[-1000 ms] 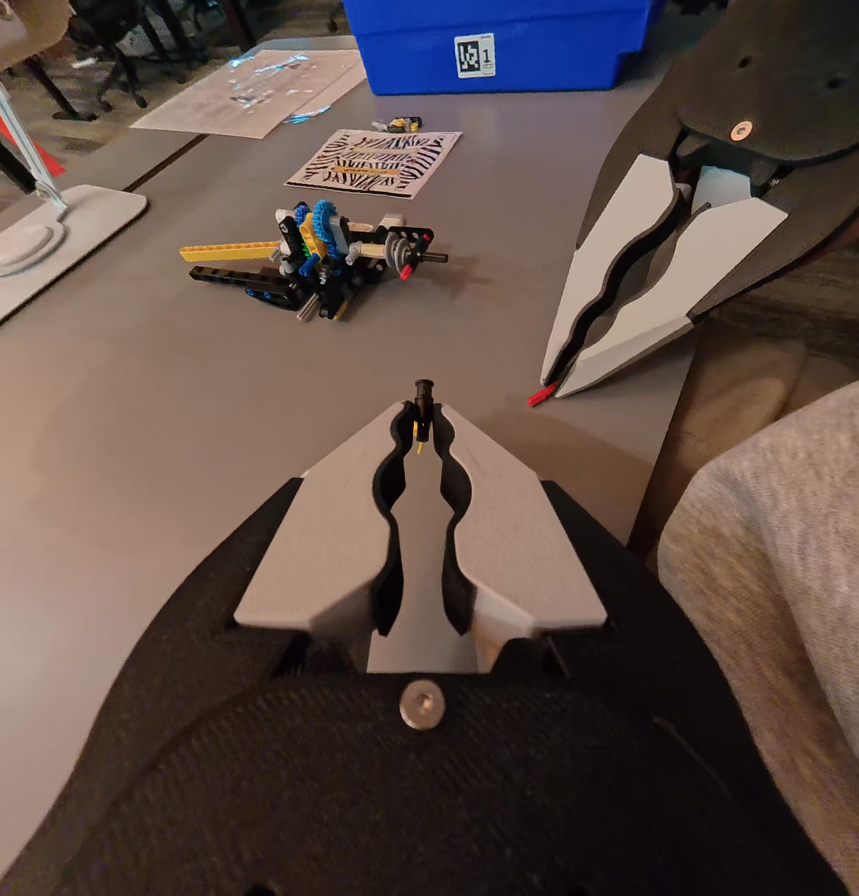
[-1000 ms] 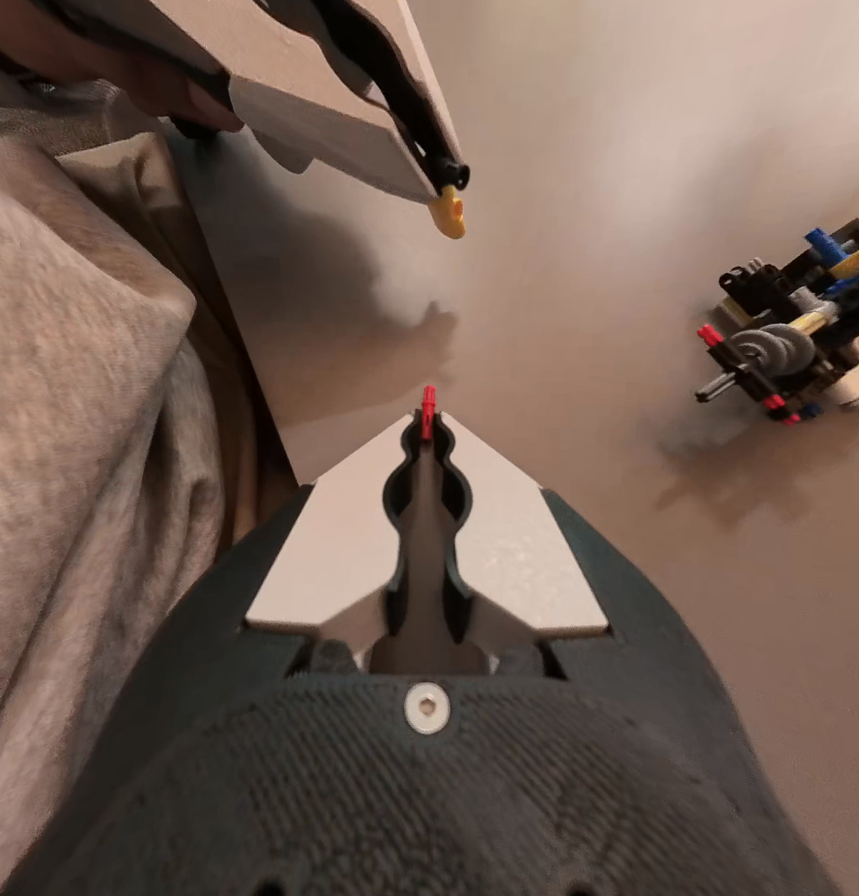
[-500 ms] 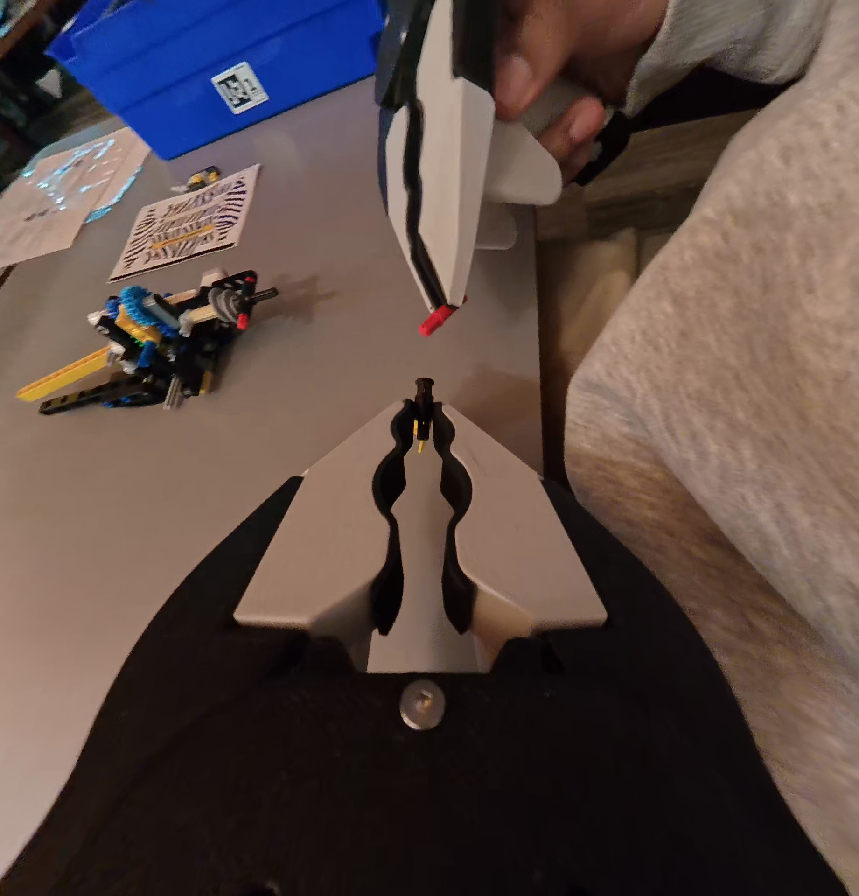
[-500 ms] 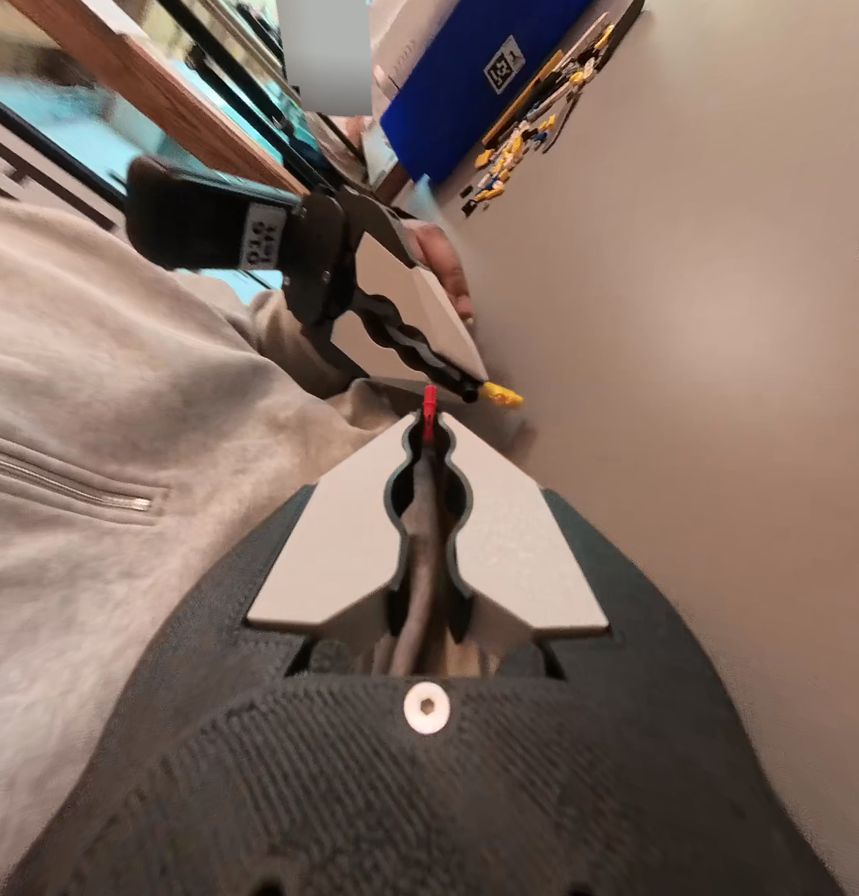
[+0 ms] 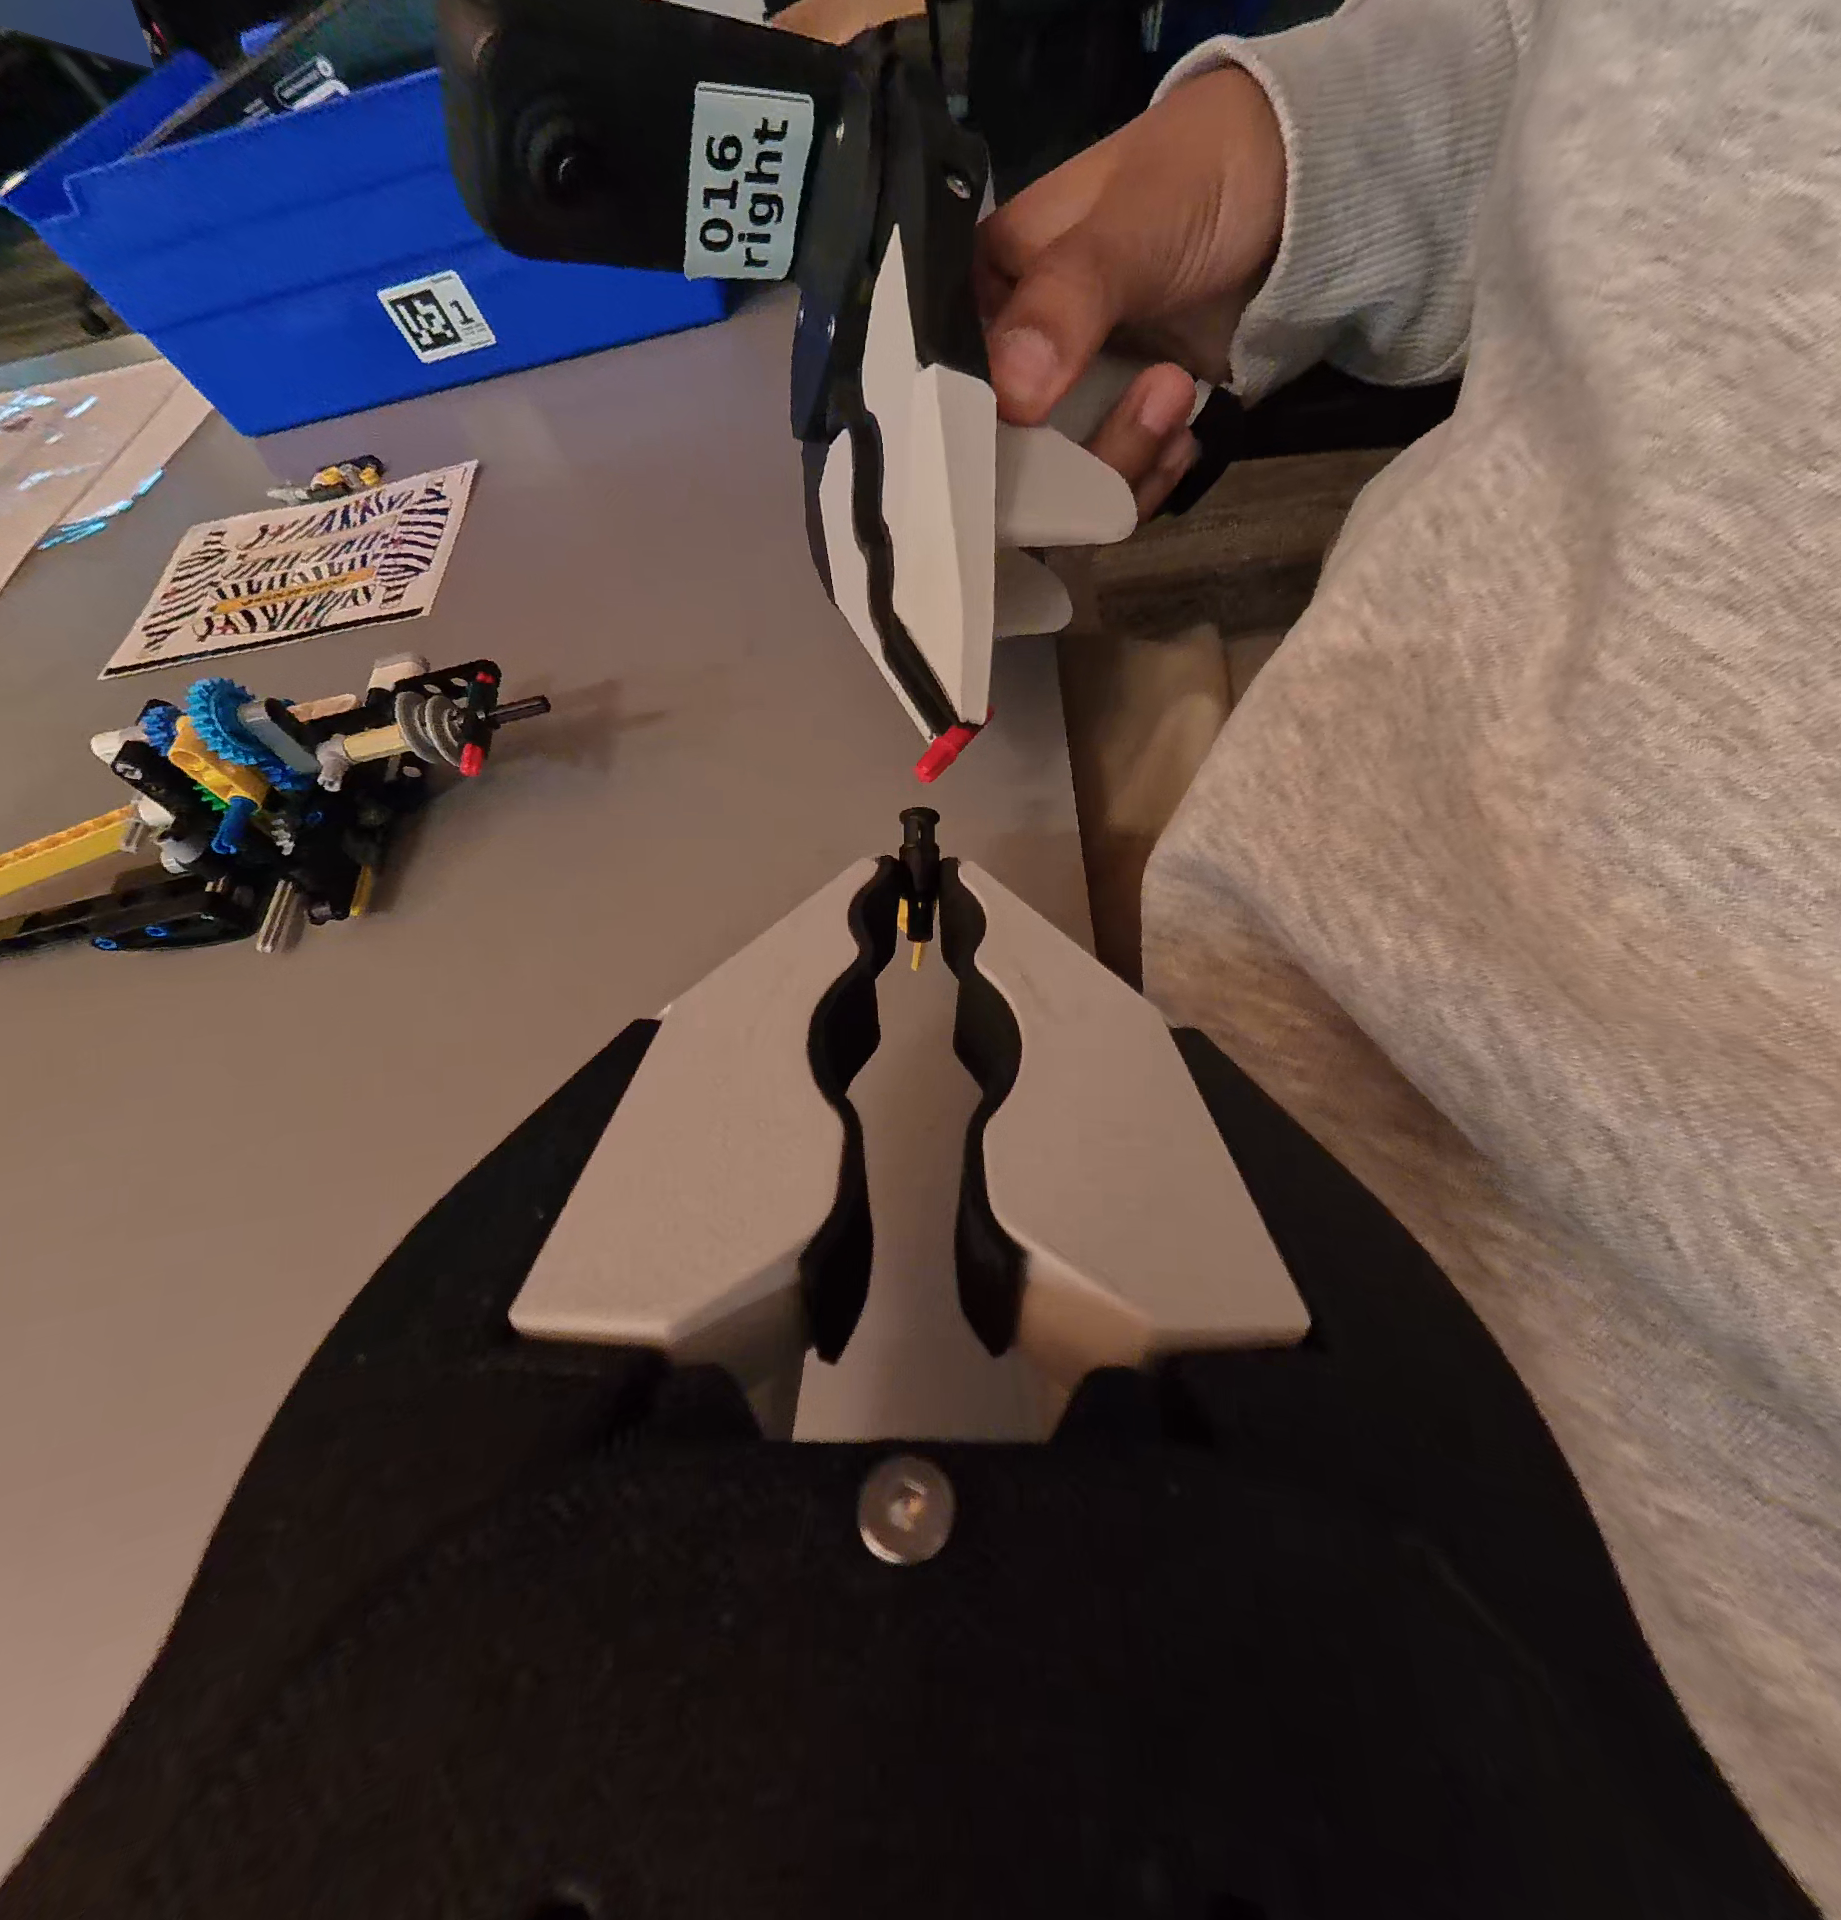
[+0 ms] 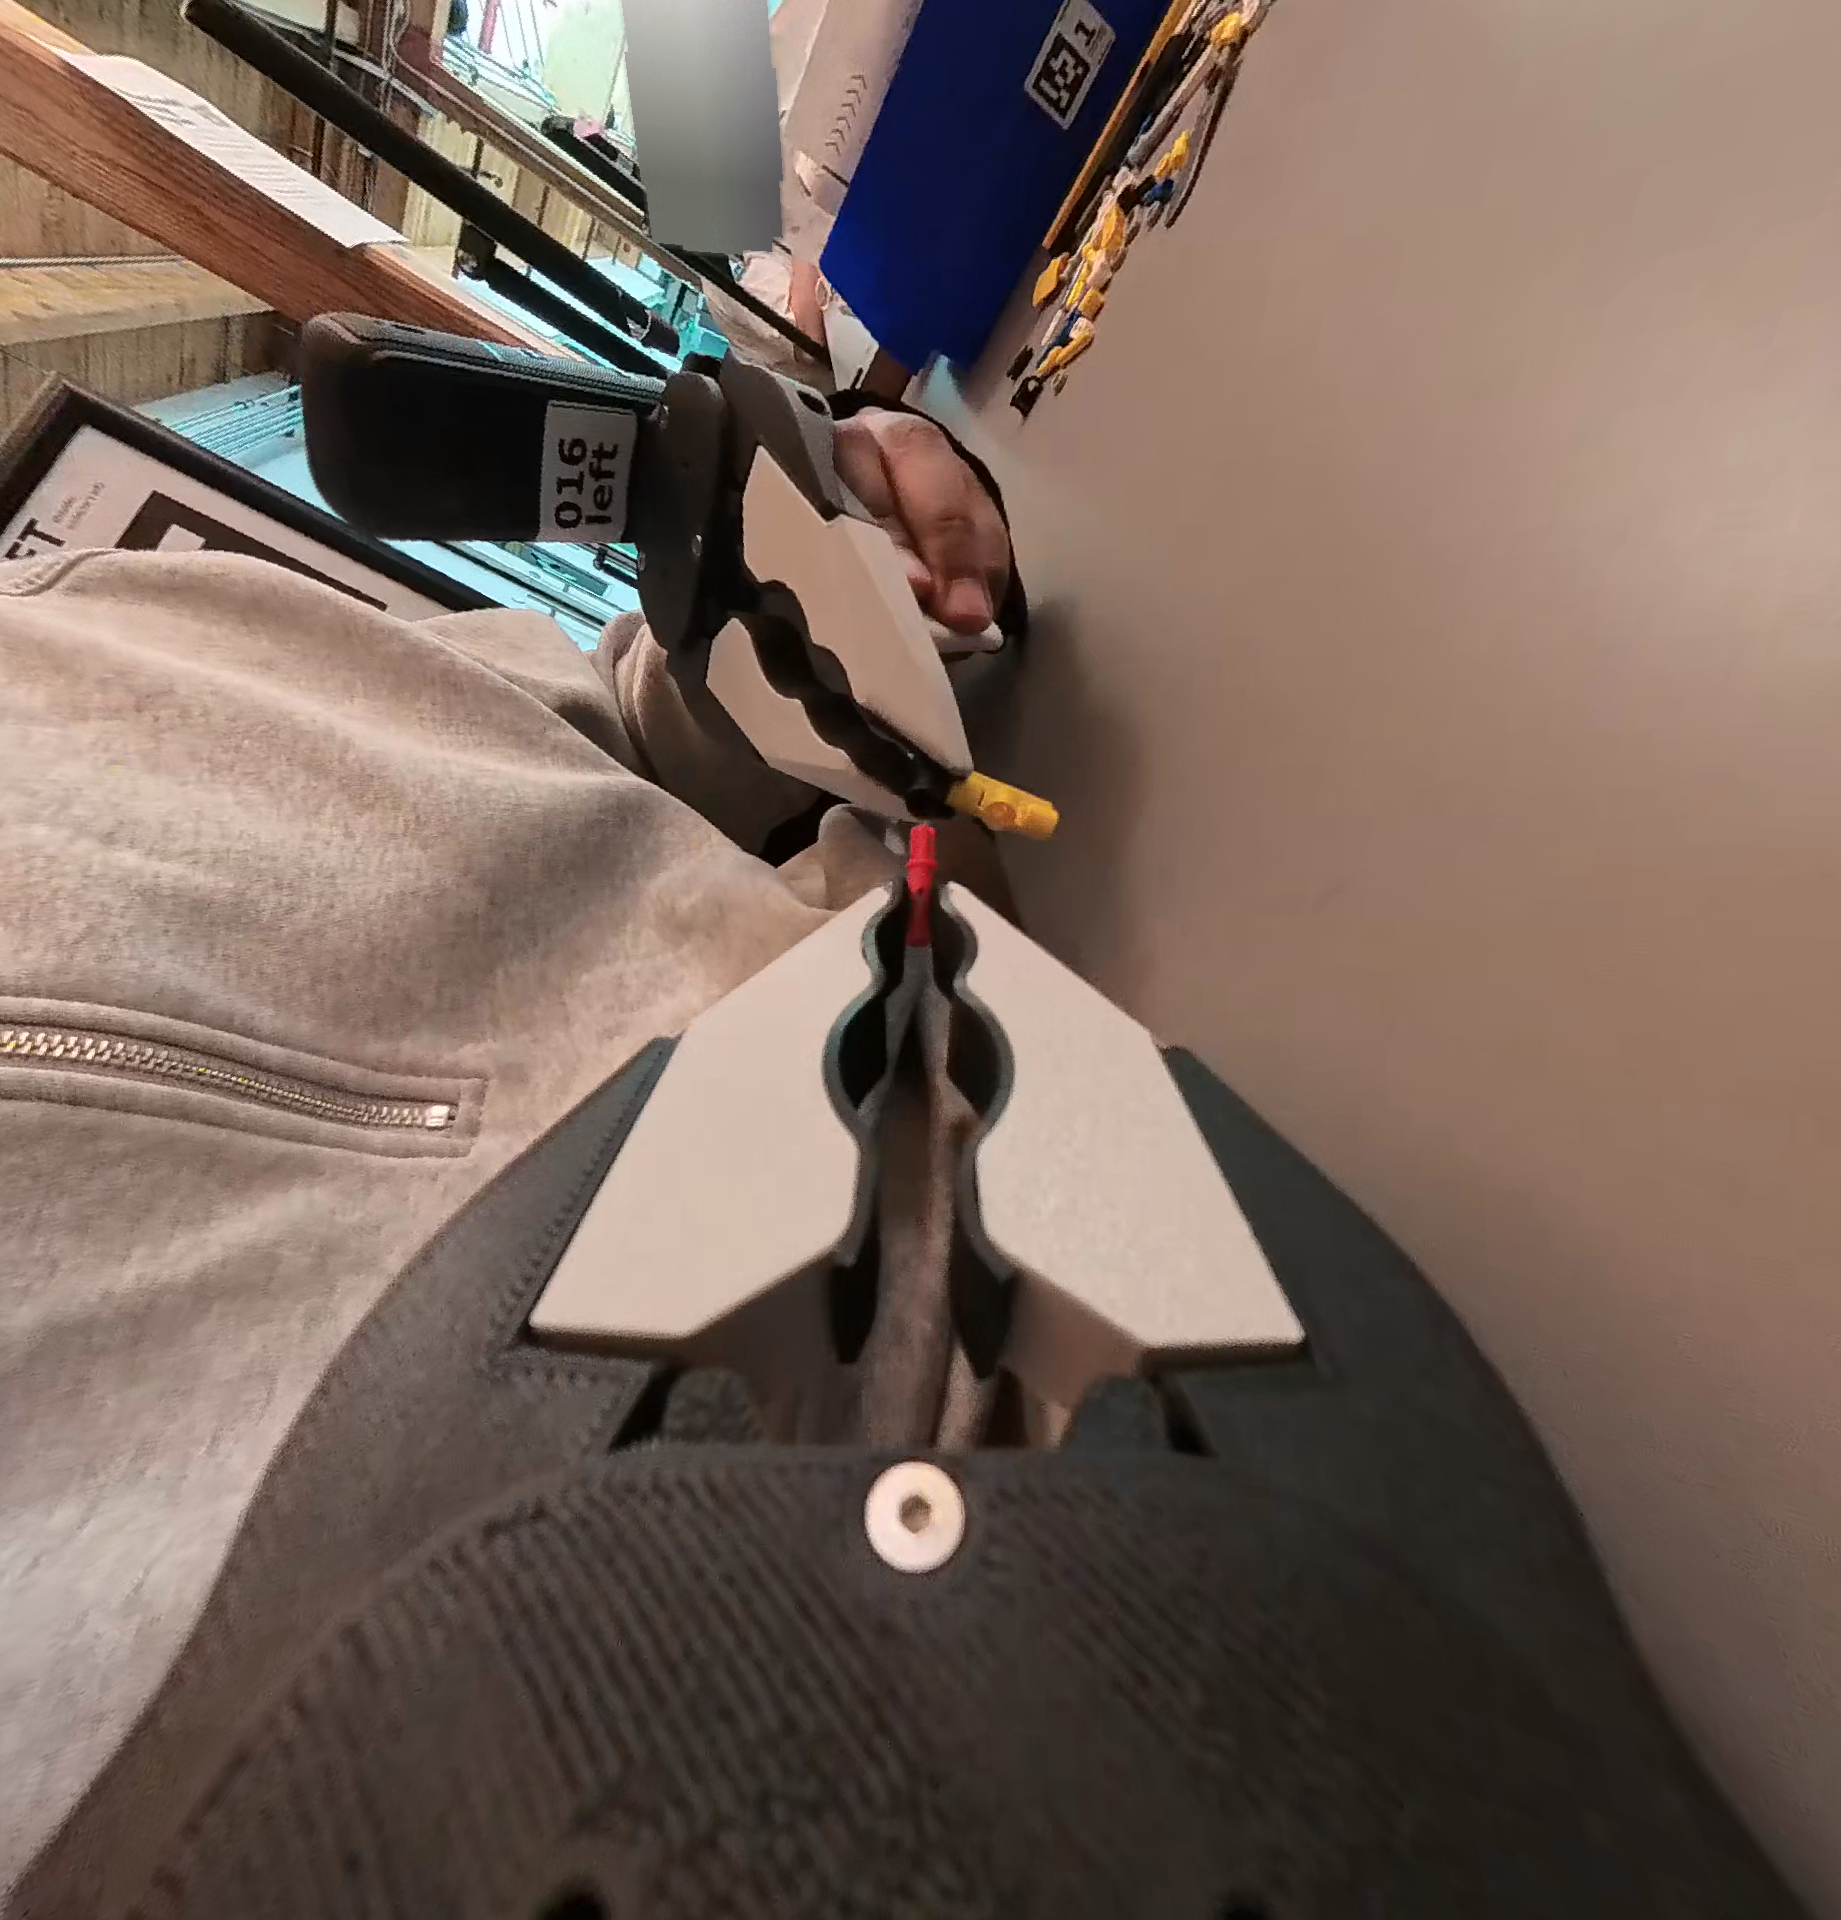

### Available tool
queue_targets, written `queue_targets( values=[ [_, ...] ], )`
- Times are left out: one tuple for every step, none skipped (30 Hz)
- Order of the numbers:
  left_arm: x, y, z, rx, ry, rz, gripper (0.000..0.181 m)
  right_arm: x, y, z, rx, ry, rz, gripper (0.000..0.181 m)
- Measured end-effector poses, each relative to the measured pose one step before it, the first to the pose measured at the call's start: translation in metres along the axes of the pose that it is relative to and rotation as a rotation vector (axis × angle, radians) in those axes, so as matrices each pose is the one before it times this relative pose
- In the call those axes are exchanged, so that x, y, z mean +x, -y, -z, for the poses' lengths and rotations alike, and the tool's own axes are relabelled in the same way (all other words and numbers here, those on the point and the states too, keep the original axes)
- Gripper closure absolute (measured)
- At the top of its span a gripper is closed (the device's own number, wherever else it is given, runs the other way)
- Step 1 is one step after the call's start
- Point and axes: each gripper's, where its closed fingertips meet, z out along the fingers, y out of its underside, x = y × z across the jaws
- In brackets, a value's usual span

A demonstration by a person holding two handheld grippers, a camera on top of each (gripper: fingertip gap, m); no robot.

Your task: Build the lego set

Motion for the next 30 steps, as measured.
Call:
queue_targets(
  values=[
    [0.00018,-0.00007,-0.00009,-0.0008,-0.0022,0.0004,0.173,-0.00007,-0.00041,-0.00025,-0.0010,0.0015,-0.0016,0.178],
    [0.00012,-0.00018,-0.00004,-0.0013,-0.0026,0.0019,0.173,0.00019,0.00004,-0.00025,0.0014,0.0005,-0.0014,0.178],
    [0.00032,-0.00017,-0.00007,-0.0015,-0.0033,0.0015,0.173,0.00004,-0.00008,-0.00013,0.0019,0.0021,-0.0025,0.178],
    [0.00012,-0.00030,-0.00019,-0.0022,-0.0025,0.0010,0.173,-0.00017,0.00004,-0.00022,0.0012,0.0030,-0.0035,0.178],
    [0.00036,-0.00032,-0.00032,-0.0024,-0.0028,0.0002,0.173,0.00008,-0.00016,-0.00019,0.0004,0.0013,-0.0024,0.178],
    [0.00049,-0.00023,-0.00015,-0.0021,-0.0031,-0.0007,0.173,0.00040,-0.00023,-0.00041,-0.0008,-0.0012,-0.0013,0.178],
    [0.00028,-0.00023,-0.00009,-0.0017,-0.0017,-0.0004,0.173,0.00045,-0.00033,-0.00057,-0.0016,-0.0018,-0.0011,0.178],
    [0.00029,-0.00018,-0.00012,-0.0014,-0.0019,-0.0006,0.173,0.00019,-0.00037,-0.00074,-0.0021,0.0006,-0.0015,0.178],
    [0.00037,-0.00022,-0.00006,-0.0017,-0.0018,-0.0008,0.173,-0.00011,-0.00067,-0.00107,-0.0031,0.0021,-0.0021,0.178],
    [0.00024,-0.00016,-0.00021,-0.0019,-0.0008,-0.0012,0.173,-0.00003,-0.00079,-0.00110,-0.0050,0.0012,-0.0018,0.178],
    [0.00042,-0.00032,-0.00016,-0.0024,-0.0010,-0.0020,0.173,0.00034,-0.00109,-0.00114,-0.0057,-0.0013,-0.0013,0.178],
    [0.00063,-0.00052,-0.00043,-0.0041,-0.0014,-0.0033,0.173,0.00076,-0.00120,-0.00109,-0.0065,-0.0042,-0.0010,0.178],
    [0.00042,-0.00062,-0.00041,-0.0052,0.0006,-0.0040,0.173,0.00078,-0.00123,-0.00088,-0.0074,-0.0043,-0.0003,0.178],
    [0.00056,-0.00026,-0.00015,-0.0024,-0.0007,-0.0038,0.173,0.00050,-0.00112,-0.00065,-0.0063,-0.0022,-0.0006,0.178],
    [0.00047,-0.00007,-0.00004,-0.0006,-0.0013,-0.0024,0.173,0.00033,-0.00058,-0.00019,-0.0037,-0.0005,-0.0027,0.178],
    [0.00050,-0.00014,-0.00010,-0.0015,-0.0018,-0.0019,0.173,0.00032,-0.00037,-0.00006,-0.0015,0.0002,-0.0032,0.178],
    [0.00076,-0.00045,-0.00026,-0.0036,-0.0029,-0.0033,0.173,0.00046,-0.00042,0.00016,-0.0024,-0.0009,-0.0028,0.178],
    [0.00097,-0.00083,-0.00067,-0.0071,-0.0028,-0.0060,0.173,0.00086,-0.00081,0.00003,-0.0053,-0.0032,-0.0025,0.178],
    [0.00124,-0.00121,-0.00089,-0.0095,-0.0013,-0.0113,0.173,0.00104,-0.00133,-0.00018,-0.0080,-0.0046,-0.0020,0.178],
    [0.00094,-0.00146,-0.00092,-0.0108,0.0008,-0.0151,0.173,0.00104,-0.00154,-0.00037,-0.0091,-0.0052,-0.0018,0.179],
    [0.00093,-0.00164,-0.00111,-0.0121,-0.0005,-0.0116,0.173,0.00114,-0.00141,-0.00036,-0.0081,-0.0070,-0.0006,0.179],
    [0.00092,-0.00130,-0.00096,-0.0104,-0.0019,-0.0073,0.173,0.00121,-0.00124,-0.00016,-0.0066,-0.0081,0.0008,0.179],
    [0.00095,-0.00081,-0.00079,-0.0076,-0.0025,-0.0047,0.174,0.00092,-0.00097,-0.00001,-0.0050,-0.0057,0.0003,0.179],
    [0.00067,-0.00067,-0.00053,-0.0056,-0.0006,-0.0048,0.174,0.00054,-0.00058,0.00007,-0.0026,-0.0029,-0.0010,0.179],
    [0.00078,-0.00058,-0.00051,-0.0051,-0.0007,-0.0059,0.174,0.00027,-0.00032,0.00023,-0.0011,-0.0006,-0.0017,0.179],
    [0.00082,-0.00060,-0.00046,-0.0054,-0.0007,-0.0068,0.174,0.00016,-0.00001,0.00029,0.0003,0.0008,-0.0019,0.179],
    [0.00218,-0.00100,-0.00106,-0.0089,-0.0066,-0.0117,0.174,-0.00053,0.00067,0.00026,0.0047,0.0047,-0.0022,0.179],
    [0.00189,-0.00170,-0.00155,-0.0149,-0.0016,-0.0156,0.174,-0.00079,0.00030,0.00010,0.0020,0.0056,-0.0026,0.179],
    [0.00023,-0.00057,-0.00113,-0.0074,0.0096,-0.0127,0.174,0.00076,-0.00178,-0.00065,-0.0115,-0.0051,-0.0006,0.179],
    [0.00059,-0.00023,-0.00036,-0.0026,0.0009,-0.0057,0.174,0.00147,-0.00219,-0.00104,-0.0143,-0.0112,0.0033,0.179]
  ],
)
